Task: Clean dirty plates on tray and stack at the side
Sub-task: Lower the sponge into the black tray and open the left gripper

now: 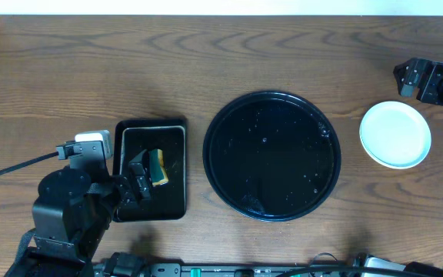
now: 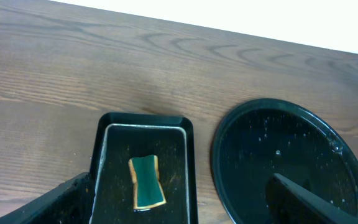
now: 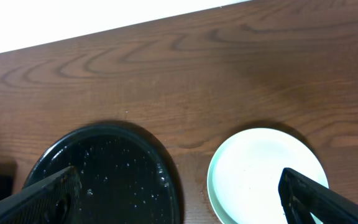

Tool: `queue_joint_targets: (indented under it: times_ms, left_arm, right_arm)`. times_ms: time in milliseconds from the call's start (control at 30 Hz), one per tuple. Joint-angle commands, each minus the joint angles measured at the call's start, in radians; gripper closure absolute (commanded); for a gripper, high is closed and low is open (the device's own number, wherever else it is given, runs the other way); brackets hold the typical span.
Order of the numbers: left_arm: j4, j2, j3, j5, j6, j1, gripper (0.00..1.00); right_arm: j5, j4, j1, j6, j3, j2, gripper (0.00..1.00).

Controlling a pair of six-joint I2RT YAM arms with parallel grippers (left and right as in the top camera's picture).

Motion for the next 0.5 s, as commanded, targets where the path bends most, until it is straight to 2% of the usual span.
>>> queue_joint_targets:
  times_ms: [0,100,133,333,467]
  left_arm:
    - [-0.006,-0.003,0.019,-0.008,0.013,-0.003,0.12]
    - [-0.034,-0.003,0.019,-0.069,0.014,-0.002,0.12]
    - [-0.048,-0.003,0.019,-0.090,0.014,-0.002,0.06]
    - [-0.140,-0.003,0.018,-0.087,0.013,-0.002,0.06]
    - [-0.110,-0.003,0.018,-0.104,0.014,-0.002,0.06]
  right_arm:
    - [-0.006,-0.001,0.006,-0.016,0.018,-0.003,0.01]
    - [-0.006,-0.001,0.006,-0.016,0.018,-0.003,0.01]
    - [-0.006,-0.002,0.006,-0.016,0.018,-0.003,0.01]
    - [-0.006,-0.001,0.006,-0.016,0.018,-0.003,0.01]
    - [-0.006,-0.001,0.006,-0.016,0.018,-0.003,0.01]
